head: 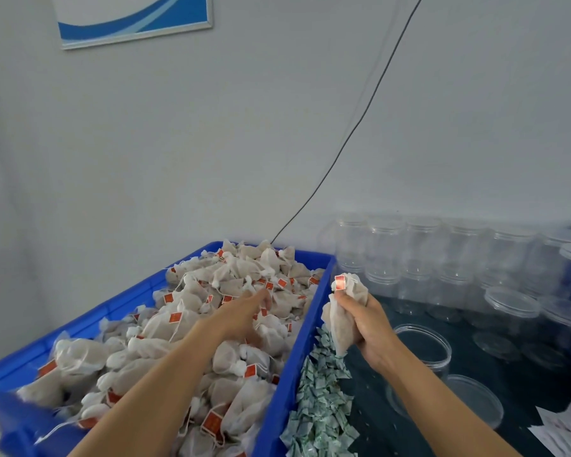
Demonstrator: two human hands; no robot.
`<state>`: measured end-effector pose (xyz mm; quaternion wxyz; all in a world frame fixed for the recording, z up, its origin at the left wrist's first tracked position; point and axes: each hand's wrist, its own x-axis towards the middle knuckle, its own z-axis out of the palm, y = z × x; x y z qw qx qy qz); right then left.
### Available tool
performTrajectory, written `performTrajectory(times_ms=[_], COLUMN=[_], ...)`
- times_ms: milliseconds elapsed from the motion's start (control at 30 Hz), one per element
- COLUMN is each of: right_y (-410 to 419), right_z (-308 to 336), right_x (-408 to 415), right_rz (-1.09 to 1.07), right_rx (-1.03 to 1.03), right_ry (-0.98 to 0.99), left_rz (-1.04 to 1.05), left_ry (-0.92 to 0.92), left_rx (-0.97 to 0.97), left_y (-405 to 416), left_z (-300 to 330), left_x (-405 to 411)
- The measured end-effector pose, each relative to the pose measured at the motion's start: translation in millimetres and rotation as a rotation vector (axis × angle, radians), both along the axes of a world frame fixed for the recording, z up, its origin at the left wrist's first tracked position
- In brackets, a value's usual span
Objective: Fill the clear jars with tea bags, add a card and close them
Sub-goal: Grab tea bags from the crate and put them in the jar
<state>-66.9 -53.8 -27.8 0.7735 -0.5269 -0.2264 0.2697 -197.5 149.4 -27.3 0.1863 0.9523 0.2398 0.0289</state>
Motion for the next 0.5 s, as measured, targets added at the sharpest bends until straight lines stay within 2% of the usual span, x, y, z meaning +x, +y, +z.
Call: performTrajectory(times_ms=[100,267,367,500], right_y=[8,29,46,63], right_z=[3,11,15,15], right_x=[-5,-20,-31,-46], right_rz=[0.022,0.091,0.164,0.351], right_rx=[-0.002,-0.007,-0.099,-0.252], right_ry=[-0.031,-0.084,-0.152,-0.311], left_rz=[0.030,0.155,0.241,0.287], left_ry=[0.025,-0.065,-0.194,-0.446], left_rx=[0.001,-0.031,-0.169,-0.453], left_y=[-4,-3,6,19], left_z=[-8,-18,-5,22], left_x=[7,13,5,-5])
